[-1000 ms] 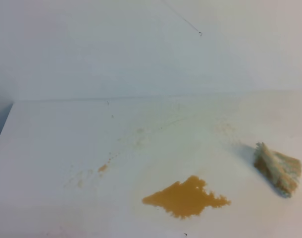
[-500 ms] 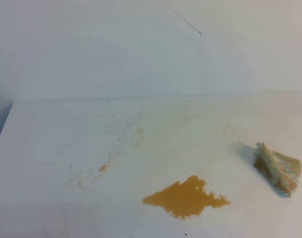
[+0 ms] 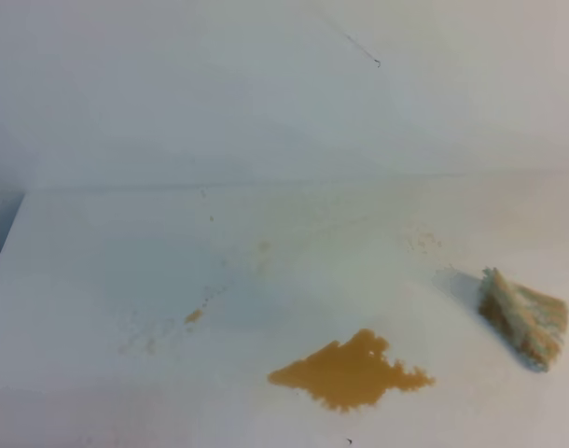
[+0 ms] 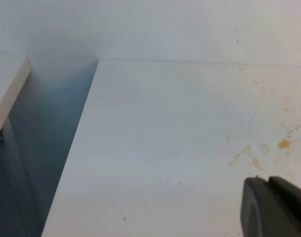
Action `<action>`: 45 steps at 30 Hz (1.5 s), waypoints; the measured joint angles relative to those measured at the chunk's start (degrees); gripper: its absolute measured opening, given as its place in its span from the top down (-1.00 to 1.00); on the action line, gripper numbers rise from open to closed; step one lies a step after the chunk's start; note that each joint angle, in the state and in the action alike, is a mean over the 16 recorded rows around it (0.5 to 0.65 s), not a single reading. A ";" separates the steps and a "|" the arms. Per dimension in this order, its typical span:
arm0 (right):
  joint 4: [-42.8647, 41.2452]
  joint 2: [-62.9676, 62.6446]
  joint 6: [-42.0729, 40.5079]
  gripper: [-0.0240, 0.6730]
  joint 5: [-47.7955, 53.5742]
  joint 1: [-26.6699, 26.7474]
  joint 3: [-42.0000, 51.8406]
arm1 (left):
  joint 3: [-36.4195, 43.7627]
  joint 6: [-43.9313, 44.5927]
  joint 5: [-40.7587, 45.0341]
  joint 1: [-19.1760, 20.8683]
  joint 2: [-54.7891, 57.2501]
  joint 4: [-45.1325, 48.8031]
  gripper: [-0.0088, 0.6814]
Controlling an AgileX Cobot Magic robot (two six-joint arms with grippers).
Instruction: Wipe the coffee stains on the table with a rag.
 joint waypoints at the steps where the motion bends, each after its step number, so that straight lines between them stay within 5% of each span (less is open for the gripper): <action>1: -0.74 1.79 0.26 0.93 -0.02 0.98 -0.76 | 0.00 0.00 -0.01 0.00 0.00 0.00 0.98; 8: -2.41 12.58 0.18 0.73 -0.16 5.34 -4.80 | 0.00 0.00 -0.03 0.00 0.00 0.00 0.98; 19: -1.44 22.59 1.37 -0.20 -4.39 5.91 -6.97 | 0.00 0.00 0.03 0.00 0.00 0.00 0.97; 24: -0.37 26.86 2.74 -0.47 -8.91 5.94 -6.97 | 0.00 0.00 0.03 0.00 0.00 0.00 0.97; 38: 1.20 37.61 2.88 -0.51 -19.70 5.94 -6.99 | 0.13 0.00 0.03 0.00 -0.10 0.00 0.98; 45: 1.24 40.26 2.67 -0.23 -22.45 5.94 -7.03 | 0.13 0.00 0.03 0.00 -0.10 0.00 0.98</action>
